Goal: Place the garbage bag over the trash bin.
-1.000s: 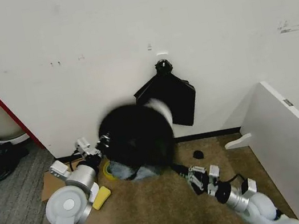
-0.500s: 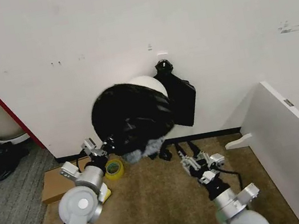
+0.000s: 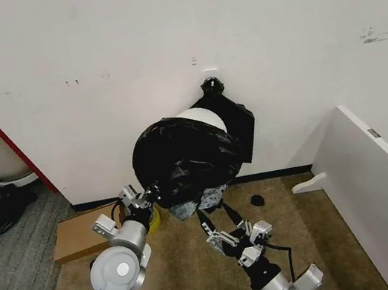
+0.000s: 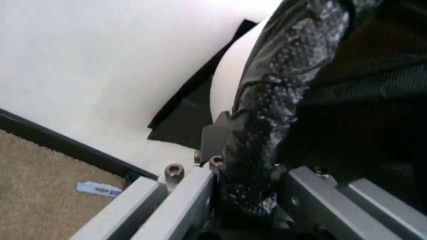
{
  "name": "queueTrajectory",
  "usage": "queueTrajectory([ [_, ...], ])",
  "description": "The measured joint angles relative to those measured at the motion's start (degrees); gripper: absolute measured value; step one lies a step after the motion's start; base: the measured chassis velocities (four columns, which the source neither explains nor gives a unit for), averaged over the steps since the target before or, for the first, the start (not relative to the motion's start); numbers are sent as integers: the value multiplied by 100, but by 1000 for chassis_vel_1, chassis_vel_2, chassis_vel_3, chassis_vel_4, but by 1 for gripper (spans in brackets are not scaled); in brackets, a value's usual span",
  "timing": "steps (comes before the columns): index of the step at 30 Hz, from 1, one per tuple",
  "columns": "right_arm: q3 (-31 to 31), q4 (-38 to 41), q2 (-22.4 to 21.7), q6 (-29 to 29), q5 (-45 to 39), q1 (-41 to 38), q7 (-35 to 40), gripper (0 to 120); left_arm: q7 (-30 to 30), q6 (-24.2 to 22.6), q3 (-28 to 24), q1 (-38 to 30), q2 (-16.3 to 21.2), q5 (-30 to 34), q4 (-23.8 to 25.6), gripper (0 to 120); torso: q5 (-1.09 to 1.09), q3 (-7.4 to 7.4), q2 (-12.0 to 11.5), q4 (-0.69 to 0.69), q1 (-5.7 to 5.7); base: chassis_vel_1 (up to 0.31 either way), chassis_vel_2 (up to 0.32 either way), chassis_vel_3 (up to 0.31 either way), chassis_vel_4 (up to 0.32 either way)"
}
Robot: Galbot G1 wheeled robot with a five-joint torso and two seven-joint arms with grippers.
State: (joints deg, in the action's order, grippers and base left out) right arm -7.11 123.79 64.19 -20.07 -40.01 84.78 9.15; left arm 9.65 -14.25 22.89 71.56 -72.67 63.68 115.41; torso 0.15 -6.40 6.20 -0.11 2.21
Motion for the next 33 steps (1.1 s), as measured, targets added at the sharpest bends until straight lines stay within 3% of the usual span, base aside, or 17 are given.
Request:
queueTrajectory([
  [5, 34, 0, 72, 106, 423, -93, 761, 75, -24, -2, -20, 23, -3, -26, 12, 0, 0, 0, 0, 0, 0, 0, 0, 0, 0],
  [10, 64, 72, 68, 375, 879, -50, 1489, 51, -32, -10, -42, 41, -15, -44, 55, 0, 0, 0, 0, 0, 0, 0, 0, 0, 0],
  [12, 64, 75, 68, 396, 894, -45, 1528, 50, -32, -12, -46, 42, -19, -47, 60, 0, 0, 0, 0, 0, 0, 0, 0, 0, 0],
  [15, 57, 93, 53, 413, 917, 8, 1552, 36, -31, -20, -53, 58, -32, -64, 104, 0, 0, 0, 0, 0, 0, 0, 0, 0, 0],
  [26, -66, 174, -60, 73, 575, 234, 380, 0, 24, -13, 93, 122, 26, -24, 150, 0, 0, 0, -1, 0, 0, 0, 0, 0, 0],
  [33, -5, -78, -229, -99, 549, 368, -560, 0, 108, -9, 178, 128, 26, 173, 212, 0, 0, 0, -1, 0, 0, 0, 0, 0, 0],
])
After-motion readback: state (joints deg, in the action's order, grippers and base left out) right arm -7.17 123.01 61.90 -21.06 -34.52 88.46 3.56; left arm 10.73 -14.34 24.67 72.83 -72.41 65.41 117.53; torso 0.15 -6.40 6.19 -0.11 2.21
